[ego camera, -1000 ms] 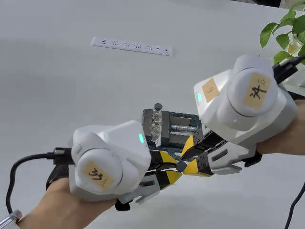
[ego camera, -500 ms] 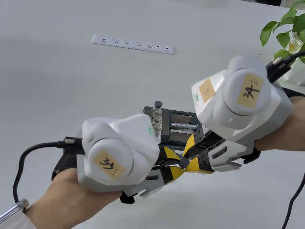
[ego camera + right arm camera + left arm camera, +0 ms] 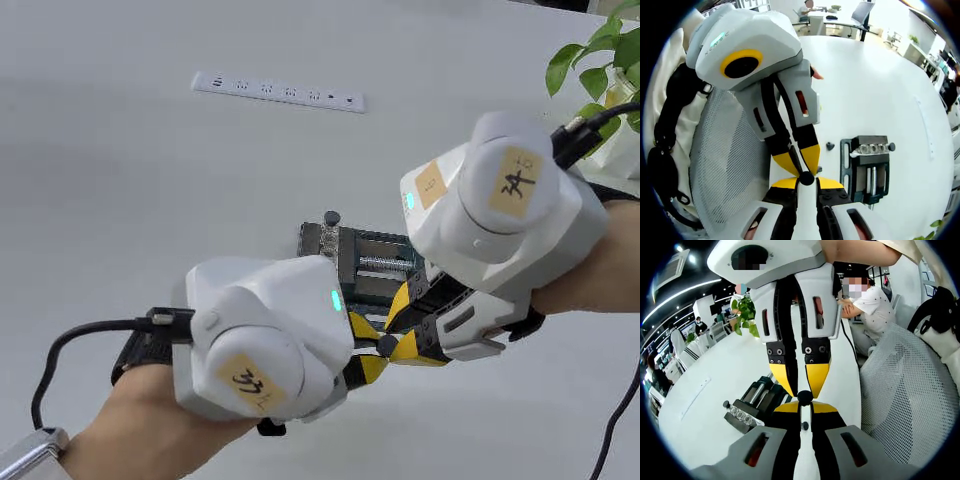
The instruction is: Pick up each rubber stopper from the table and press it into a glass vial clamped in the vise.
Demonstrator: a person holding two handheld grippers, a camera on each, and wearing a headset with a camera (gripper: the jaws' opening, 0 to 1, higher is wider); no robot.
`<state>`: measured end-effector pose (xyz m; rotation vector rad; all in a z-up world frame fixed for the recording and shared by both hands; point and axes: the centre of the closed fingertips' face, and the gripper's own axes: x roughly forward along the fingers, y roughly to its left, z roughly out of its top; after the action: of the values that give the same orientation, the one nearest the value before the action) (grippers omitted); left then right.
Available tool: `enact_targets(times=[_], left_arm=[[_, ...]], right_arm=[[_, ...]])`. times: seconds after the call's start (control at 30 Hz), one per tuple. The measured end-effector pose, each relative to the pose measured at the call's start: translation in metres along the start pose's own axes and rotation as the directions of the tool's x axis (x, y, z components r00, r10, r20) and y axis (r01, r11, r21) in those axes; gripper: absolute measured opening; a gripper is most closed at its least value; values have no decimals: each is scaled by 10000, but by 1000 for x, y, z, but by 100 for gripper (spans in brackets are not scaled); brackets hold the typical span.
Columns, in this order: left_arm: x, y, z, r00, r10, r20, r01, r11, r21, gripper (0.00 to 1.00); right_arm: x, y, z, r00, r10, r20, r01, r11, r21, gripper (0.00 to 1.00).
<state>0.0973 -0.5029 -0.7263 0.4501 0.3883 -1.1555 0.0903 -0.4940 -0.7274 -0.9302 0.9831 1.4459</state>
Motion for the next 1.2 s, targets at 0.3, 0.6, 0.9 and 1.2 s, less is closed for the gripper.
enact_targets(times=[0.3, 0.6, 0.9, 1.2], left_arm=[[1, 1, 0, 9999, 138, 0, -138, 9999, -52, 3], [2, 4, -1, 9994, 357, -24, -358, 9990, -262, 2], [4, 2, 0, 9996, 235, -143, -241, 9987, -442, 2], [5, -1, -1, 9991, 199, -375, -229, 9966, -797, 2]], right_arm=[[0, 0, 2, 10000, 21, 68, -24, 9993, 372, 9], [-2, -4, 0, 9999, -127, -22, 128, 9964, 834, 9], [-2, -4, -2, 9997, -158, -204, 171, 9976, 674, 10], [-1, -2, -3, 9993, -60, -361, 88, 9969, 785, 8]])
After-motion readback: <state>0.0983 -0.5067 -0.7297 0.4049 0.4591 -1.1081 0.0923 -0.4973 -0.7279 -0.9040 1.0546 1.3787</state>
